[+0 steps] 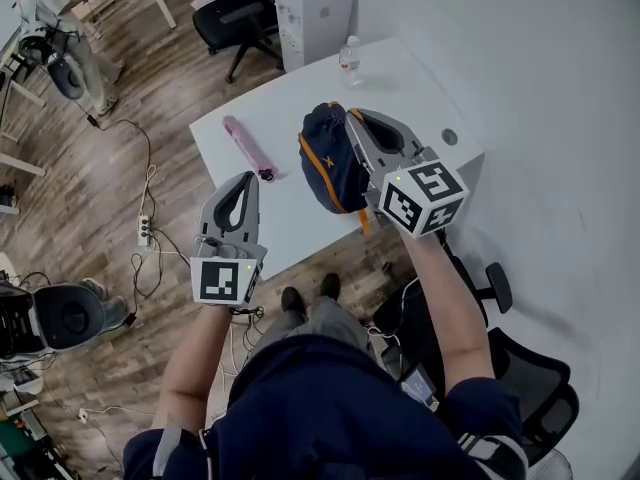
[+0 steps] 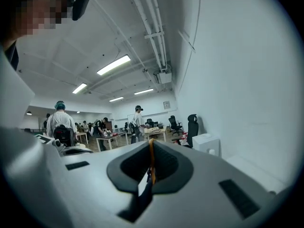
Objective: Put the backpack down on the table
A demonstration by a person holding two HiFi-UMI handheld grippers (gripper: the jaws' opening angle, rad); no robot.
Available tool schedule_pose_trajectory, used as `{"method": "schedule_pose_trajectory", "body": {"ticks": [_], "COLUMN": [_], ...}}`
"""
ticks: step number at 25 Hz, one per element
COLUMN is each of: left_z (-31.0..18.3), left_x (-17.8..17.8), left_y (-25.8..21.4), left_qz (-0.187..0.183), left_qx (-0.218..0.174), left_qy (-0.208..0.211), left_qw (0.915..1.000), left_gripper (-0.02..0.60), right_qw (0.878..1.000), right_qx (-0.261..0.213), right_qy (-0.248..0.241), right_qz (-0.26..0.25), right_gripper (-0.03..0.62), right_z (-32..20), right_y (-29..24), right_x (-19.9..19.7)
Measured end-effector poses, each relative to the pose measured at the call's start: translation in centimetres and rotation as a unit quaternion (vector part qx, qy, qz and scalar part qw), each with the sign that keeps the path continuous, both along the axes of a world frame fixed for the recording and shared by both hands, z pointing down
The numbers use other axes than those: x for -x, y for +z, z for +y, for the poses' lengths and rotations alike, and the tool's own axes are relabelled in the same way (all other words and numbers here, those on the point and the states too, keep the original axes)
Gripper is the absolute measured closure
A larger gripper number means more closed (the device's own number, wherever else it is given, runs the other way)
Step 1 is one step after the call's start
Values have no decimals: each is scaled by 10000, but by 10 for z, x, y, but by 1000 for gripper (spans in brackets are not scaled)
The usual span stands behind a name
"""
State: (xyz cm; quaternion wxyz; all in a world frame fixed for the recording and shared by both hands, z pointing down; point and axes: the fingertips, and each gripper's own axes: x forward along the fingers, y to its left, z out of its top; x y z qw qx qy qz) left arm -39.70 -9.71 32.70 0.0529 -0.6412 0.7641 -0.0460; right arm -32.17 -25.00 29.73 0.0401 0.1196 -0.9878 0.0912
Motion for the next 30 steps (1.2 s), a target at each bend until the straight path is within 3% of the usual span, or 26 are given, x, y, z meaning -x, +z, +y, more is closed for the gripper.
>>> {"method": "schedule_pose_trajectory", "body": {"ticks": [5,14,30], "left_z": [-8,-9,-32], "left_x": [7,18,22], "left_y": [1,3,6], "left_qz": [66,-3,65], "left_qx": [20,140,155], "left_qy": [-149,-319,-309], "left_qw": [9999,9994,9994], "left_gripper": [578,578,578], "right_qw": [9999,9932,9853], "right_qx": [-88,-1115,-1537], "right_qy": [-67,-22,471], "right_qz": [9,344,571], "right_gripper": [600,600,600], "right_z": [-18,-28,-76], "right_y": [6,8,16], "right_x": [15,24,4]}}
